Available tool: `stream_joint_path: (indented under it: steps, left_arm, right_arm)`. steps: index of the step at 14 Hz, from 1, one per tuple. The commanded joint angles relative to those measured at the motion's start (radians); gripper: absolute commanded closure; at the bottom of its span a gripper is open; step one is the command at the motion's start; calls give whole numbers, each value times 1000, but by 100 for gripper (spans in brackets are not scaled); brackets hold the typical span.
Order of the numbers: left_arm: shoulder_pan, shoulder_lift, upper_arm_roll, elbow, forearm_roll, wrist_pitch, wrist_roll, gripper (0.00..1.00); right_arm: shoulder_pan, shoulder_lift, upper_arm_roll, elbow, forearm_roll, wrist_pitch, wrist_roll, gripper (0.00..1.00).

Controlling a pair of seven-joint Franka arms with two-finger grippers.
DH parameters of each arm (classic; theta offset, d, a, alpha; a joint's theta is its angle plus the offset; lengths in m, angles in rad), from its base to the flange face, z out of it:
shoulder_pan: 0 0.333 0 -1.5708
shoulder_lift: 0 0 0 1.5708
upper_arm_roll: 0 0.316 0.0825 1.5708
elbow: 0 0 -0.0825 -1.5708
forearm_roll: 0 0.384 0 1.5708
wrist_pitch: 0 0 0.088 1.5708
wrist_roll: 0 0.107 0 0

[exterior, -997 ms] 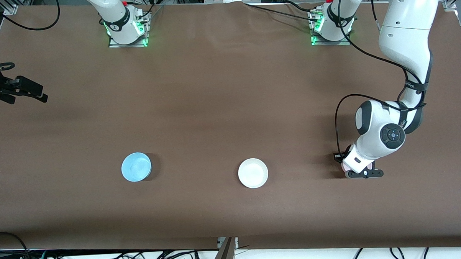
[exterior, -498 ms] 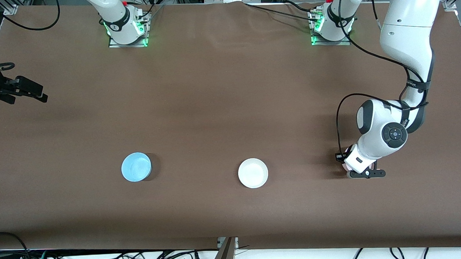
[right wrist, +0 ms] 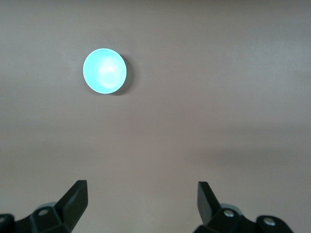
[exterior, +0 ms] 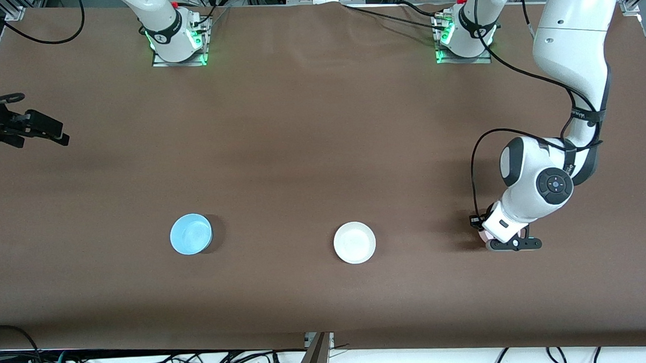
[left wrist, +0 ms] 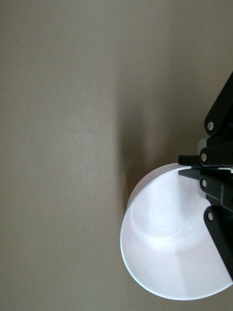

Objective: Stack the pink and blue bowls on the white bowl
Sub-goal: 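Carry the pink bowl toward the white bowl while the right gripper reaches the blue bowl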

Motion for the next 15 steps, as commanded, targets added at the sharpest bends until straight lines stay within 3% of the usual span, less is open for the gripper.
stream_joint_path:
  steps: [1, 6, 8, 12, 15]
  left_arm:
    - [-30, -29, 3, 14, 14, -17, -58, 100]
    - [-111, -28, 5, 140, 14, -184, -222, 100]
    - [-168, -28, 6, 192, 14, -265, -323, 100]
    - [-260, -18, 9, 286, 14, -376, -502, 100]
    - [-315, -9, 8, 296, 10, -379, -625, 100]
  right_arm:
    - [2, 28, 4, 0, -11, 2, -15, 0]
    - [-9, 154, 3, 0, 3, 31, -36, 0]
    - [-4, 247, 6, 2, 7, 79, -35, 0]
    - [39, 436, 13, 67, 7, 344, -10, 0]
    - [80, 557, 23, 149, 81, 370, 31, 0]
